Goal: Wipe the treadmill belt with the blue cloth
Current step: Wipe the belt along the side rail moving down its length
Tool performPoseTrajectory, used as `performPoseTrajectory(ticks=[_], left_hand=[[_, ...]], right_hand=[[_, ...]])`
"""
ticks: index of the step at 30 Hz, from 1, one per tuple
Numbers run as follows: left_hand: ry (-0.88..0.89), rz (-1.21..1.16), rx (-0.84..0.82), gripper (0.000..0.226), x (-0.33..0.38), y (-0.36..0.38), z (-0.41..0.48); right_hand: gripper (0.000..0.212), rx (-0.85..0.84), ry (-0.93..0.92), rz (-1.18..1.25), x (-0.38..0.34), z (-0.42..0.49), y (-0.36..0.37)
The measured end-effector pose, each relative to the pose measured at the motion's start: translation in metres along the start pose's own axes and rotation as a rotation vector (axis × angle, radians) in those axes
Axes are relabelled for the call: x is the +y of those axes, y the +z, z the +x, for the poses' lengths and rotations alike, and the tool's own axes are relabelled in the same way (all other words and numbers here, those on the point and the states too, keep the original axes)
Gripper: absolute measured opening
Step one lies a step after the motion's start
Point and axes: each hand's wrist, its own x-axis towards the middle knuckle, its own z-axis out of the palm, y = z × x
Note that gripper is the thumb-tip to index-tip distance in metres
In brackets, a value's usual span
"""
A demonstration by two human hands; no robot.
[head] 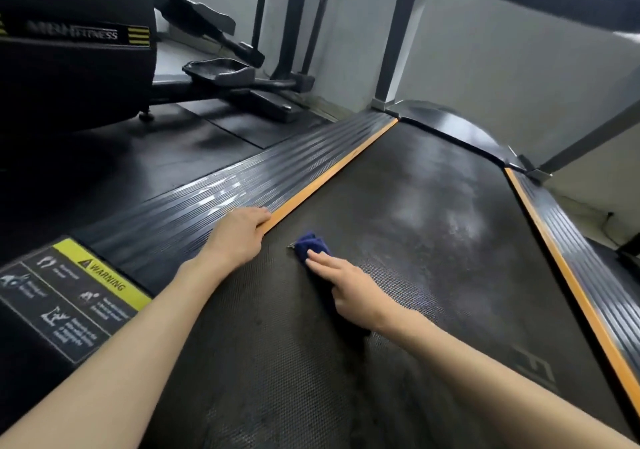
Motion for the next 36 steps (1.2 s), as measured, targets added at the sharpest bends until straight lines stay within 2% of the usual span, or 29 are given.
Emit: performPoseTrajectory(ticks=[3,6,10,12,15,17,18,21,23,25,29,31,33,36], left_hand=[[-0.003,-0.026,0.028,0.033,0.001,0.001,-0.001],[0.015,0.009,-0.002,0.033,-0.001,0.000,0.002],[0.024,0.037,-0.061,0.027,-0.008,-0.002,0.008],[0.054,0.036,-0.037,0.025,-0.011,-0.004,0.006],[0.098,0.048,-0.019,0.027,-0.014,-0.003,0.003],[0.091,0.048,-0.023,0.029,-0.014,-0.003,0.002],[0.084,0.044,-0.029,0.030,-0.014,-0.003,0.002],[0.066,0.003,-0.016,0.031,-0.013,-0.003,0.002],[0.057,-0.031,0.004,0.031,-0.014,-0.003,0.004],[0.048,-0.053,0.008,0.031,-0.015,-0.002,0.007],[0.039,-0.065,0.046,0.031,-0.014,0.000,0.007],[0.038,-0.055,0.051,0.032,-0.014,0.000,0.006],[0.042,-0.066,0.038,0.032,-0.014,-0.001,0.005],[0.049,-0.090,0.014,0.033,-0.016,-0.003,0.003]], right_hand=[[0.061,-0.045,-0.049,-0.034,0.001,-0.003,-0.011],[0.051,0.043,0.010,-0.071,0.004,0.008,-0.013],[0.052,0.008,0.098,0.045,-0.008,0.017,0.006],[0.052,-0.008,0.031,0.067,-0.014,0.013,0.008],[0.063,-0.110,-0.195,0.091,-0.009,0.004,0.007],[0.073,-0.091,-0.207,0.008,0.014,0.018,0.001],[0.075,-0.057,-0.125,-0.038,0.029,0.031,-0.004],[0.072,0.016,0.310,-0.088,0.065,0.070,-0.018],[0.068,0.060,0.452,-0.042,0.067,0.083,-0.016],[0.067,0.045,0.360,-0.011,0.049,0.079,-0.011],[0.072,-0.146,-0.100,0.030,-0.003,0.032,0.000],[0.076,-0.165,-0.191,0.018,0.002,0.028,-0.003],[0.079,-0.122,-0.089,-0.041,0.019,0.047,-0.009],[0.076,-0.051,0.208,-0.053,0.032,0.085,-0.013]])
